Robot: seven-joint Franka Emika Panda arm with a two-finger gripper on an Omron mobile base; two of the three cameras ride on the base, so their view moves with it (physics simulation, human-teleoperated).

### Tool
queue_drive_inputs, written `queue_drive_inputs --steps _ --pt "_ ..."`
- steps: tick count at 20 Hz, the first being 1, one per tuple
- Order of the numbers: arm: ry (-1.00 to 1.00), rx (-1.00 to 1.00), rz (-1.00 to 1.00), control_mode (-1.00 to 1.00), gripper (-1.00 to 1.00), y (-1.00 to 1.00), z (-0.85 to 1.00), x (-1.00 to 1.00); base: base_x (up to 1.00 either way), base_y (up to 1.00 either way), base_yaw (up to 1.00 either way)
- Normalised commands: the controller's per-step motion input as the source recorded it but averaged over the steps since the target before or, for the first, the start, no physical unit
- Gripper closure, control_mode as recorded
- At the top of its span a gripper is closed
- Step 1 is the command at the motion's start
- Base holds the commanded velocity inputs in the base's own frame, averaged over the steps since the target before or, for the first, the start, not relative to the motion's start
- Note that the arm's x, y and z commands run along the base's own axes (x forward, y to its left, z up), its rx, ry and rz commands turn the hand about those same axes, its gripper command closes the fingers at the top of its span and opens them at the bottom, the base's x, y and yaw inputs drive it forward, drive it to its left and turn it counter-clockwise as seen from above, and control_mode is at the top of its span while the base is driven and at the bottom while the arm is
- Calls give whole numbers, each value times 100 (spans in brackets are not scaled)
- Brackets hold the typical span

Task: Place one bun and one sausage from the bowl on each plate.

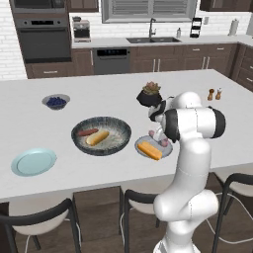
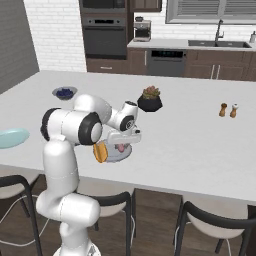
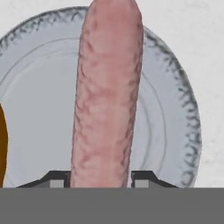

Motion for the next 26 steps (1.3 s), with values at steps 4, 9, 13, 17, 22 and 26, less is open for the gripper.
queue_drive_inputs --steps 4,9,13,17,22,26 --pt "0 0 0 -100 -100 0 0 0 0 0 0" --pt "0 0 0 -100 -100 0 0 -16 0 0 0" --pt "-4 0 -2 -100 -100 -9 45 -59 0 0 0" --pt "0 0 -5 -100 -100 -3 53 -15 0 0 0" --pt "1 0 -1 -100 -100 8 77 -38 0 0 0" --pt "0 0 -12 -100 -100 11 85 -92 0 0 0"
